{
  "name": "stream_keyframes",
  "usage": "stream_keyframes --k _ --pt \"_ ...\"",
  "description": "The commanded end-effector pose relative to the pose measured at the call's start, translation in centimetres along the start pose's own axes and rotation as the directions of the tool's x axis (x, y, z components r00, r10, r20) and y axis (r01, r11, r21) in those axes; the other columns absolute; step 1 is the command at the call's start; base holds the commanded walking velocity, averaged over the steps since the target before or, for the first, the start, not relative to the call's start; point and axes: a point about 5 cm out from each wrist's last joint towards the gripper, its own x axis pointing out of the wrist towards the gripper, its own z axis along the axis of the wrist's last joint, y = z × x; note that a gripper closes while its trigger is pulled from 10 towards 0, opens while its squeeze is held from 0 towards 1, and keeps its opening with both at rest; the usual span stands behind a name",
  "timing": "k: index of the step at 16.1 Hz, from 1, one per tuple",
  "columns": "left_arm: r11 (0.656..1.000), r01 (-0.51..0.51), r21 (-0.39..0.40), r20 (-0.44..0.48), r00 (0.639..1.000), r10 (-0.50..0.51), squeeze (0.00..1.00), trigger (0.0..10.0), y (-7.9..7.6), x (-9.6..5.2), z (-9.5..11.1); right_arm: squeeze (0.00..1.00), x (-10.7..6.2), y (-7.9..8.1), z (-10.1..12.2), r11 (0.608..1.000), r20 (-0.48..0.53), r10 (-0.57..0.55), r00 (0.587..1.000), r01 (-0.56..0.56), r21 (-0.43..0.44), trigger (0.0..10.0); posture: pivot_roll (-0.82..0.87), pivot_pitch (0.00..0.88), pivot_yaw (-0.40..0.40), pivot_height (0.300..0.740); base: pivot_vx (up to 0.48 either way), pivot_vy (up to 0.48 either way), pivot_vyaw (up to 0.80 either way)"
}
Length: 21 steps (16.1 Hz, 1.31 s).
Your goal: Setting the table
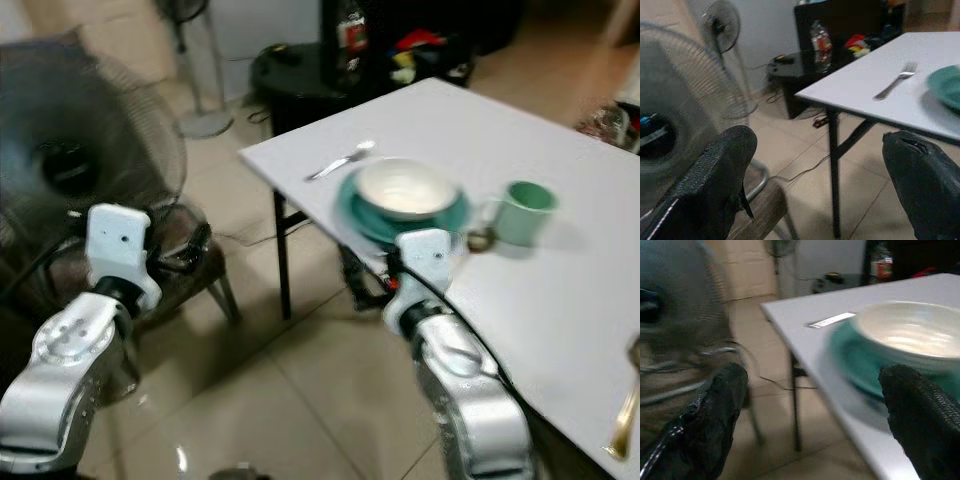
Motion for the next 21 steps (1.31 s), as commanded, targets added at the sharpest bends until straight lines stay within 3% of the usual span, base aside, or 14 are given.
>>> stream_keyframes --k 1,4,16,21 --pt "1.000 0.000 0.001 0.017 1.000 0.000 0.00 10.0 -0.2 0.0 0.6 1.00 0.0 -0.6 0.0 1.000 0.003 -0.009 1.000 0.009 -0.012 10.0 0.13 0.000 0.028 0.740 0.000 0.326 0.00" --pt "1.000 -0.010 0.008 0.004 1.000 0.010 0.00 10.0 0.3 -0.6 0.4 1.00 0.3 0.1 -0.1 0.998 0.001 0.050 0.999 -0.050 -0.038 10.0 0.12 0.000 0.031 0.740 0.000 0.330 0.00" --pt "1.000 -0.018 0.018 0.015 1.000 0.017 0.00 10.0 0.5 -0.2 0.9 1.00 1.3 -0.3 0.1 0.999 0.024 0.025 0.999 -0.024 -0.024 10.0 0.16 0.000 0.011 0.740 0.000 0.334 0.78" --pt "0.999 -0.029 0.025 0.006 1.000 0.029 0.00 10.0 1.0 -0.1 0.8 1.00 1.5 0.0 0.3 1.000 0.032 0.022 0.999 -0.022 -0.021 10.0 0.15 0.000 0.019 0.740 0.000 0.337 0.00"
